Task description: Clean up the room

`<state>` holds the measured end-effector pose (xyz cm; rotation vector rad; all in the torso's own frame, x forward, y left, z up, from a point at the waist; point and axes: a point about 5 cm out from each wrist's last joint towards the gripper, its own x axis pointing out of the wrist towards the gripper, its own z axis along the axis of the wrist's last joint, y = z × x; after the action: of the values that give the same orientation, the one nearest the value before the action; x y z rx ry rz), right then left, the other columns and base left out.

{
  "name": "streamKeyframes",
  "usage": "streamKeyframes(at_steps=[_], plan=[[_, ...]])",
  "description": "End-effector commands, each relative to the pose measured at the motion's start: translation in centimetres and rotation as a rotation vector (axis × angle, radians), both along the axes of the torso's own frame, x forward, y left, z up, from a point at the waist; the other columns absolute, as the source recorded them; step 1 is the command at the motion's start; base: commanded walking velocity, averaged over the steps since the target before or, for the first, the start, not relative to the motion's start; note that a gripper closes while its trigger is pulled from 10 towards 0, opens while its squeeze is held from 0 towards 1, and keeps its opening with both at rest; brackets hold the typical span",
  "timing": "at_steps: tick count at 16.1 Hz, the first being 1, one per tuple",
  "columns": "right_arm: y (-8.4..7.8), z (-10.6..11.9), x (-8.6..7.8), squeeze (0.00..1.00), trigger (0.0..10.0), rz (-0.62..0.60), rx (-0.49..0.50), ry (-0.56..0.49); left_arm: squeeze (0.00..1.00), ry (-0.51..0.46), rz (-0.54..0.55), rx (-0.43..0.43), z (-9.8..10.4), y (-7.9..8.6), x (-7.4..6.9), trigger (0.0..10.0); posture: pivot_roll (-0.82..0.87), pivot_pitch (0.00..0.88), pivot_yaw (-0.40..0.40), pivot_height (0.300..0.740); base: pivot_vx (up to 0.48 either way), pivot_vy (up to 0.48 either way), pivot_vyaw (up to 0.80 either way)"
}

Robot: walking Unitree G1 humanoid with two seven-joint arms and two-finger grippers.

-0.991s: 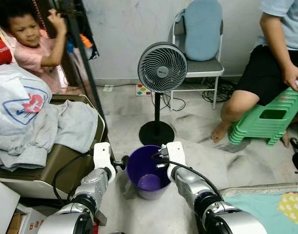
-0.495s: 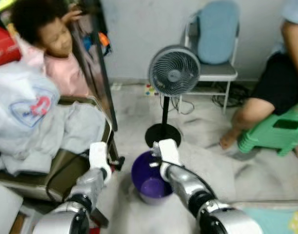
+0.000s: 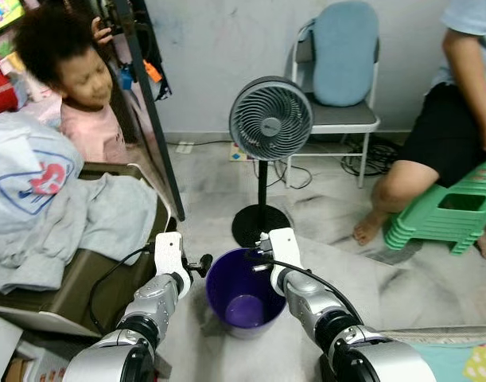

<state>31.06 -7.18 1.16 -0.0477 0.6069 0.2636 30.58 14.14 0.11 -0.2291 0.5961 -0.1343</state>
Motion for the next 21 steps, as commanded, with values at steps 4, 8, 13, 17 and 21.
streamKeyframes(at_steps=[4, 8, 13, 17, 21], plan=[[0.28, 0.28, 0.20, 0.00, 10.0, 0.020, -0.009, -0.012, 0.00, -0.007, -0.001, 0.016, 0.21, 0.25, 0.21, 10.0, -0.06, 0.003, 0.036, 0.740, 0.000, 0.000, 0.60], [0.24, 0.25, 0.18, 0.00, 10.0, 0.016, -0.009, -0.008, 0.00, -0.010, -0.004, 0.013, 0.26, 0.17, 0.26, 10.0, -0.07, 0.000, 0.035, 0.740, 0.000, 0.000, 0.38], [0.21, 0.17, 0.12, 0.00, 10.0, 0.022, -0.015, -0.005, 0.00, -0.012, -0.006, 0.009, 0.28, 0.06, 0.26, 10.0, -0.07, 0.000, 0.032, 0.740, 0.000, 0.000, 0.00], [0.22, 0.13, 0.09, 0.00, 10.0, 0.024, -0.016, -0.003, 0.00, -0.011, -0.007, 0.007, 0.26, 0.03, 0.25, 10.0, -0.07, 0.000, 0.033, 0.740, 0.193, 0.000, 0.00], [0.21, 0.12, 0.09, 0.00, 10.0, 0.022, -0.017, -0.001, 0.00, -0.010, -0.004, 0.005, 0.26, 0.02, 0.25, 10.0, -0.07, 0.001, 0.033, 0.740, 0.269, 0.000, 0.00]])
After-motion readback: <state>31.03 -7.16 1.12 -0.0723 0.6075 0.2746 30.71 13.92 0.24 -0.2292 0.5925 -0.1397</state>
